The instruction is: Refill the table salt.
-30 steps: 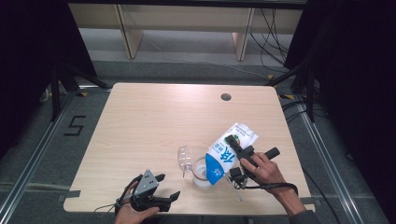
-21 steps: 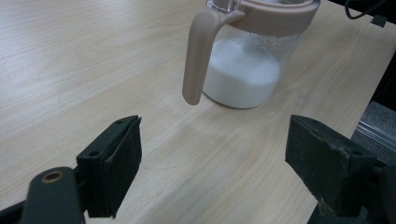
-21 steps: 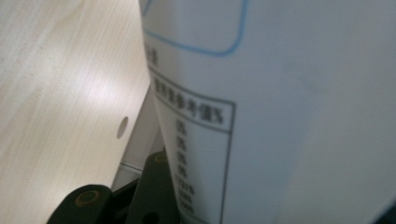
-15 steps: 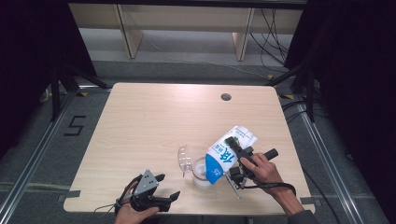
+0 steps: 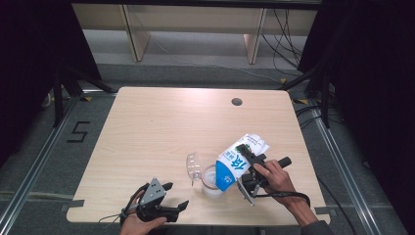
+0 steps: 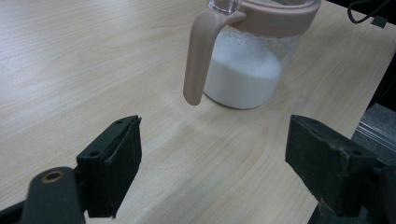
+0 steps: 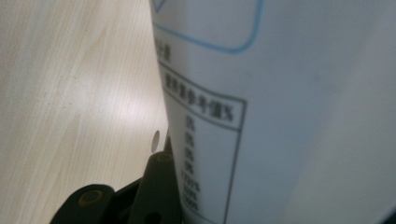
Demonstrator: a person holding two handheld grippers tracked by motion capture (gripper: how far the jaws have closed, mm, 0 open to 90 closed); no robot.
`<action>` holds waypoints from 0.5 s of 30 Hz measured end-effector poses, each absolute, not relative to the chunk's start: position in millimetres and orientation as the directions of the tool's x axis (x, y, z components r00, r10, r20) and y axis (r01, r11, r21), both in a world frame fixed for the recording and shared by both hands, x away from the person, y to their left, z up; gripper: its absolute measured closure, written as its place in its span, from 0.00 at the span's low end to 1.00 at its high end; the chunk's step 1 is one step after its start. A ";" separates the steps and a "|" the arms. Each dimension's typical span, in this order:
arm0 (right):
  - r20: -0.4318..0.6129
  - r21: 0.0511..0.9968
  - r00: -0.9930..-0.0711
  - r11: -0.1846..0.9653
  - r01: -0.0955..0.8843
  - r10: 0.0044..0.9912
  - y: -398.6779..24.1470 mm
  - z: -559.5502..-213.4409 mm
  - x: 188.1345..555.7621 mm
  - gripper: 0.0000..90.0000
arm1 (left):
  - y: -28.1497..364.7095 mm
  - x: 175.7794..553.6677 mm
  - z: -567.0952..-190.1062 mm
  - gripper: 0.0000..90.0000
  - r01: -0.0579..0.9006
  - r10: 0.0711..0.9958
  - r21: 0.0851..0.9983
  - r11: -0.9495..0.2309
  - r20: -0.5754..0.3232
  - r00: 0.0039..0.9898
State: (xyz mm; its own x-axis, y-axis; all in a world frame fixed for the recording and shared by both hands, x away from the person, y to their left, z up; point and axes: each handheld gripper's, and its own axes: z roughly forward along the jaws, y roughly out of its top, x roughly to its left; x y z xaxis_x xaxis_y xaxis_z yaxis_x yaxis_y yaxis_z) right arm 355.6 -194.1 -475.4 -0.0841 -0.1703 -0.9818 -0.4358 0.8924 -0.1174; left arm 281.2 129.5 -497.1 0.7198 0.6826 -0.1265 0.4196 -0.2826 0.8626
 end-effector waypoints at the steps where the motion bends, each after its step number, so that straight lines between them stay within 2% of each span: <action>1: -0.983 -0.092 -0.103 0.901 -0.424 -0.149 -194.3 -475.9 354.4 0.81 | 129.2 281.1 -497.3 0.20 0.422 0.684 0.863 -0.279 -0.130 0.718; 15: -0.985 -0.027 -0.143 0.900 -0.435 -0.099 -194.2 -474.5 354.3 0.81 | 129.7 281.7 -497.3 0.20 0.417 0.678 0.865 -0.279 -0.130 0.723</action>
State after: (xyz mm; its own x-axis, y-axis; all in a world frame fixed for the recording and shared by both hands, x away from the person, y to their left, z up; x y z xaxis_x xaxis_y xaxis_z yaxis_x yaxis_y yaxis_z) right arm 354.3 -194.2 -474.5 -0.1434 -0.0993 -0.9847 -0.4349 0.9001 -0.0274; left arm 281.7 129.7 -497.3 0.7231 0.6785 -0.1296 0.4166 -0.2787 0.8653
